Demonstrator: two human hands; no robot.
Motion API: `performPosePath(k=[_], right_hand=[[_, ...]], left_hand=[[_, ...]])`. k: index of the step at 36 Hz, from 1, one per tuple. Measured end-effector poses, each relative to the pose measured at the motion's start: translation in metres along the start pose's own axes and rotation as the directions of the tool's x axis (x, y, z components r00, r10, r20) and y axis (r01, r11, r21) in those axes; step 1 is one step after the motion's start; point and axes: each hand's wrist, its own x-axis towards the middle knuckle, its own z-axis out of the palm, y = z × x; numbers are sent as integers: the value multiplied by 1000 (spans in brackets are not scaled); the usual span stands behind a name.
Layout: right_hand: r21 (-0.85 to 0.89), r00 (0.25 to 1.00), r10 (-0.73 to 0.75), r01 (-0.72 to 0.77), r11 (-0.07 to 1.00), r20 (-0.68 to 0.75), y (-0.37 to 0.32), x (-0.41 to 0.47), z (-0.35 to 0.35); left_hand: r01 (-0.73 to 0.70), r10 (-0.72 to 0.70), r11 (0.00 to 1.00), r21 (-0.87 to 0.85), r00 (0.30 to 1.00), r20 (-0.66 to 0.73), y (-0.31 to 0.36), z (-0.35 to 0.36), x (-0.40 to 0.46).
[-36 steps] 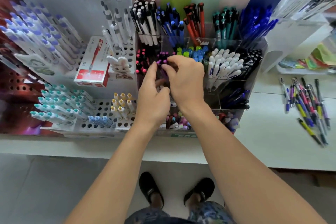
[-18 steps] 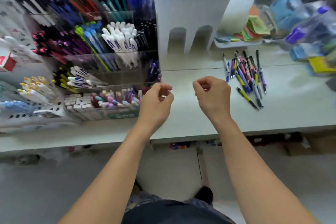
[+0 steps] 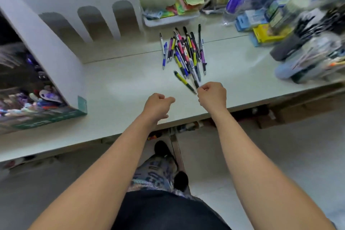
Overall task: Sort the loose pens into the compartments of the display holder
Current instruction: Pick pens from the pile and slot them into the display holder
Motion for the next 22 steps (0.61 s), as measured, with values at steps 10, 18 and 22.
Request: performPosePath(k=[10, 18, 22], right_hand=[[-96, 989, -45, 58, 994, 138, 11, 87, -6], [-96, 985, -83, 99, 990, 150, 0, 137, -24], [-38, 977, -86, 95, 995, 194, -6, 153, -21]], left_hand=[[54, -25, 995, 81, 944, -330, 53, 79, 105], [109, -40, 984, 139, 903, -428, 109, 111, 155], [131, -1, 960, 247, 886, -464, 114, 121, 162]])
